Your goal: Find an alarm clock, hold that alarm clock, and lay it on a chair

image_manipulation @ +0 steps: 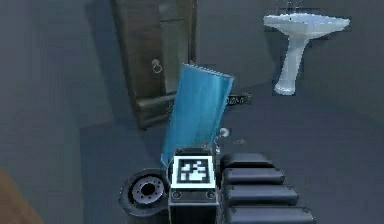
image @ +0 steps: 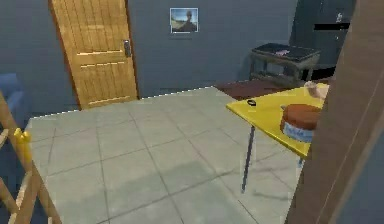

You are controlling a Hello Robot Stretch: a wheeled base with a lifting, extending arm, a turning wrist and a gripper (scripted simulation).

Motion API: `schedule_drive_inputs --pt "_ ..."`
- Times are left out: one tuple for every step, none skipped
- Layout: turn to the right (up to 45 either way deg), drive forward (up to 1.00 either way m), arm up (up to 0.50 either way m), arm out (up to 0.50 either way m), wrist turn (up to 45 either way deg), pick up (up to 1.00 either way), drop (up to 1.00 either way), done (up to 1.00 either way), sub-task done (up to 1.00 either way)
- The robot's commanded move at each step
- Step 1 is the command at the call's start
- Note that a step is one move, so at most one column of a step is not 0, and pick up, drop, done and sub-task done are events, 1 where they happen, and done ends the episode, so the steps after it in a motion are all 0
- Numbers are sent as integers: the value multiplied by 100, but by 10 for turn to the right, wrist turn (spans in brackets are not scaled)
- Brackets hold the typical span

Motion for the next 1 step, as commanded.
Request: schedule_drive_inputs --pt "150 0 0 0 0 0 0 0 0"
